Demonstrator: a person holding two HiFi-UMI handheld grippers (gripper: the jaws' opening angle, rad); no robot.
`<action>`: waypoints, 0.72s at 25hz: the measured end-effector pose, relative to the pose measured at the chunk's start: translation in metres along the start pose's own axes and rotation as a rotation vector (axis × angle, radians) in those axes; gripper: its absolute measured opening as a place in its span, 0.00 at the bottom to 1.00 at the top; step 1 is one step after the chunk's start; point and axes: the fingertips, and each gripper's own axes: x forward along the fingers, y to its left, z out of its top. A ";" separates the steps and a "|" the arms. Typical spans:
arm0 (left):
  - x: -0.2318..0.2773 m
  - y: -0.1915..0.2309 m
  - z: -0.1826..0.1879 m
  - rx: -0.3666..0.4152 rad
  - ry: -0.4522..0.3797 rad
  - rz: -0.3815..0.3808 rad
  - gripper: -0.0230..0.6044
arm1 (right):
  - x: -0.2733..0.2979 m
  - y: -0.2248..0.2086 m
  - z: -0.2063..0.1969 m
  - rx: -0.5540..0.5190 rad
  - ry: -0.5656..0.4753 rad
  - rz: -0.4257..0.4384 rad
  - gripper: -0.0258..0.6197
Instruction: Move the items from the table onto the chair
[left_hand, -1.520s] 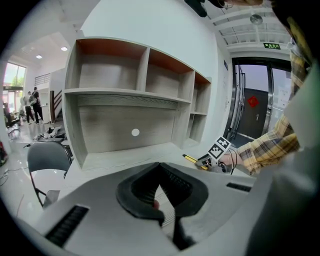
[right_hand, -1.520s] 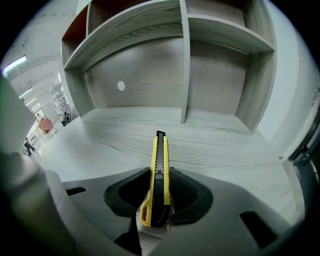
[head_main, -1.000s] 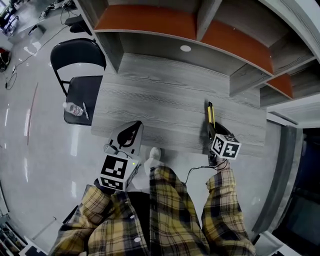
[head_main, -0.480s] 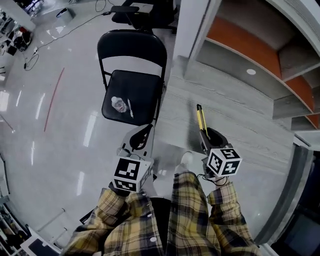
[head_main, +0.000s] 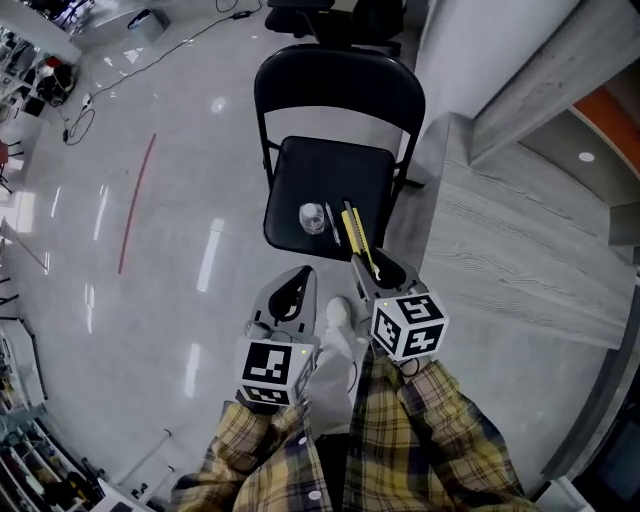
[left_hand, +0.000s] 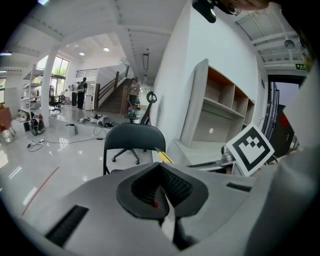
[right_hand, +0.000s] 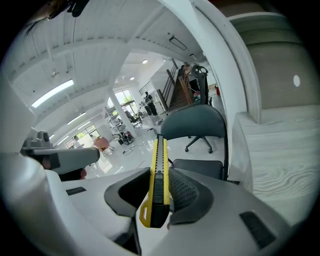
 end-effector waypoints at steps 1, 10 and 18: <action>0.003 0.007 -0.007 -0.002 0.009 -0.008 0.04 | 0.013 0.001 -0.003 0.012 -0.007 -0.017 0.24; 0.051 0.043 -0.081 -0.023 0.084 -0.058 0.04 | 0.125 -0.069 -0.084 0.085 0.086 -0.179 0.24; 0.087 0.065 -0.150 -0.091 0.166 -0.069 0.04 | 0.198 -0.144 -0.171 0.041 0.217 -0.322 0.24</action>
